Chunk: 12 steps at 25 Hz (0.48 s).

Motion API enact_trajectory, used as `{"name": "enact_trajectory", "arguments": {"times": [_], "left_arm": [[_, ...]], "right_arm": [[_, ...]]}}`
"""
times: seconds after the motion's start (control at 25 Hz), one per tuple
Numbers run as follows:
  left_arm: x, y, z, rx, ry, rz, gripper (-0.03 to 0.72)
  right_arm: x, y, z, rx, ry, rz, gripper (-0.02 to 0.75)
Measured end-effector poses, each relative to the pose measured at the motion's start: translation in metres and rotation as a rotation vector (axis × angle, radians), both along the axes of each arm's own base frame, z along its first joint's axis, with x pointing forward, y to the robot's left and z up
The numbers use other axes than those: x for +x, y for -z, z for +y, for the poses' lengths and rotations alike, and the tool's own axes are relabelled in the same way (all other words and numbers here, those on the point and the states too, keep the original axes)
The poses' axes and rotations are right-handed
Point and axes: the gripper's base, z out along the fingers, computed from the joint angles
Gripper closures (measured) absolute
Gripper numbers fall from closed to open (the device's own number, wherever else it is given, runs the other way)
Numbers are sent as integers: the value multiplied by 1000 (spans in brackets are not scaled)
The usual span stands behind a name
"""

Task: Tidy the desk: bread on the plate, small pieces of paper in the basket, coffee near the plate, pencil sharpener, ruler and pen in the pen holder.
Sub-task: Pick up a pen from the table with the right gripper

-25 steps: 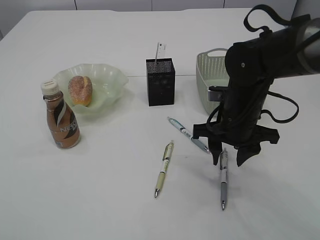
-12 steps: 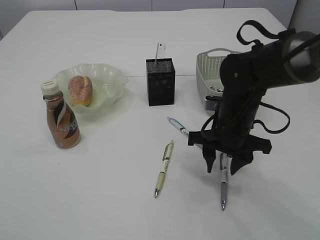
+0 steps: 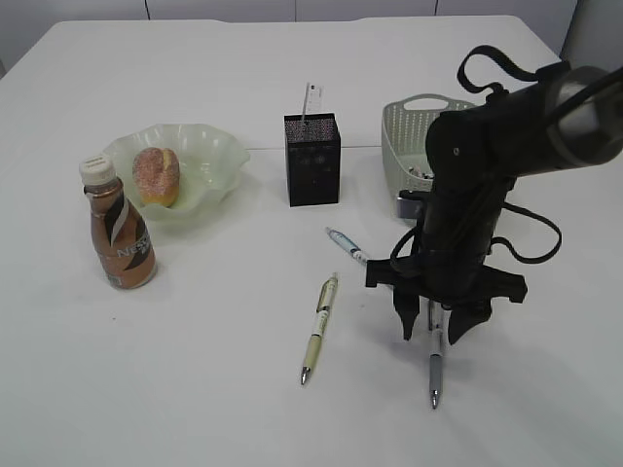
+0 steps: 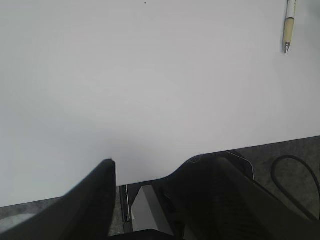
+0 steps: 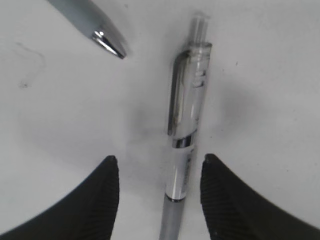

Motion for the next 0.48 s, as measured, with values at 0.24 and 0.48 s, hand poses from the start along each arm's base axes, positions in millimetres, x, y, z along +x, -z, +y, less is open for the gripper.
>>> {"name": "enact_trajectory", "arguments": {"times": [0.24,0.48], "left_arm": [[0,0,0,0,0,0,244],[0,0,1,12,-2,-3,244]], "right_arm": [[-4,15,-1,-27,1,77,323],[-3,16,-1,-23,4,74,323]]}}
